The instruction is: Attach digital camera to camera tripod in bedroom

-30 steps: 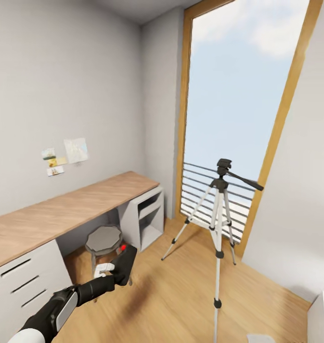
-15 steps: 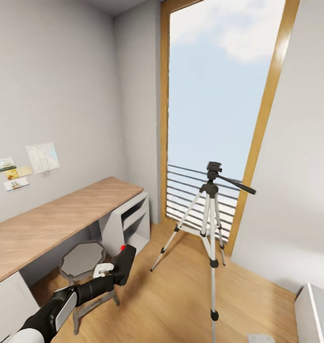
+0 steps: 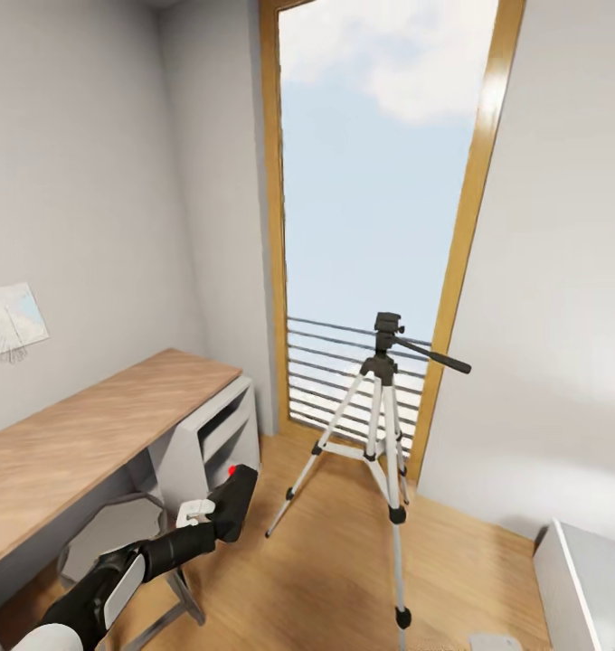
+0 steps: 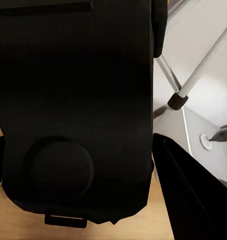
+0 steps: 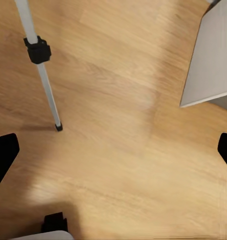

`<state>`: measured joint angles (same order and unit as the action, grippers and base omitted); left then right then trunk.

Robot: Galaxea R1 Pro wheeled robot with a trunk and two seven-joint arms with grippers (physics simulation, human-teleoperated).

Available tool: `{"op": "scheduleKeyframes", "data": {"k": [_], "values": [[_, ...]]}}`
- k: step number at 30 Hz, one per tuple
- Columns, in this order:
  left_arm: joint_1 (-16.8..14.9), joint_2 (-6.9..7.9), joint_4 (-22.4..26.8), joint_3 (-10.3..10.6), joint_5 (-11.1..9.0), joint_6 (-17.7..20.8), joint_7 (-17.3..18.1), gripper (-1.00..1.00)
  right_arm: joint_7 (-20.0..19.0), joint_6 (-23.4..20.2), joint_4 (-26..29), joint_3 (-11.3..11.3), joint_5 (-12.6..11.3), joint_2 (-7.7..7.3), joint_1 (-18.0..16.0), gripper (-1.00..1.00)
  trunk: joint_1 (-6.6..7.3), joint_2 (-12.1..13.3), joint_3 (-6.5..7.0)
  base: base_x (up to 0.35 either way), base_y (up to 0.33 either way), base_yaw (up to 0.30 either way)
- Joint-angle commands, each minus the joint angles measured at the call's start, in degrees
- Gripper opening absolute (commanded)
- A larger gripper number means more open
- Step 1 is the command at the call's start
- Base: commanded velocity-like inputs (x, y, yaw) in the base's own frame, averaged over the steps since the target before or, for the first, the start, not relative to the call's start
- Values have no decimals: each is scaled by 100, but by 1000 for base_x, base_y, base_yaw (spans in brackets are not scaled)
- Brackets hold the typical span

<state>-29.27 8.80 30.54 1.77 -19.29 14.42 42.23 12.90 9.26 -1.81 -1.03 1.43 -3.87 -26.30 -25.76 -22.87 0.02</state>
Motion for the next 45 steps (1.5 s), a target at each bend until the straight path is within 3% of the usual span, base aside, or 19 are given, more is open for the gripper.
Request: {"op": "scheduleKeyframes", "data": {"k": [1, 12, 45], "values": [[0, 6, 5, 17, -60, 44, 9, -100, 11, 32, -18, -13, 15, 1, -7, 100, -3, -5, -2, 55, 42, -287], [0, 4, 5, 17, -58, 37, 7, -100, -25, 27, -14, -12, 20, 1, -7, 100, -3, -5, -2, 13, 10, -143], [0, -1, 5, 26, -57, 35, 5, -100, -10, -99, -13, -7, 33, -20, -7, 100, -3, -5, -2, 0, 0, -4]]}}
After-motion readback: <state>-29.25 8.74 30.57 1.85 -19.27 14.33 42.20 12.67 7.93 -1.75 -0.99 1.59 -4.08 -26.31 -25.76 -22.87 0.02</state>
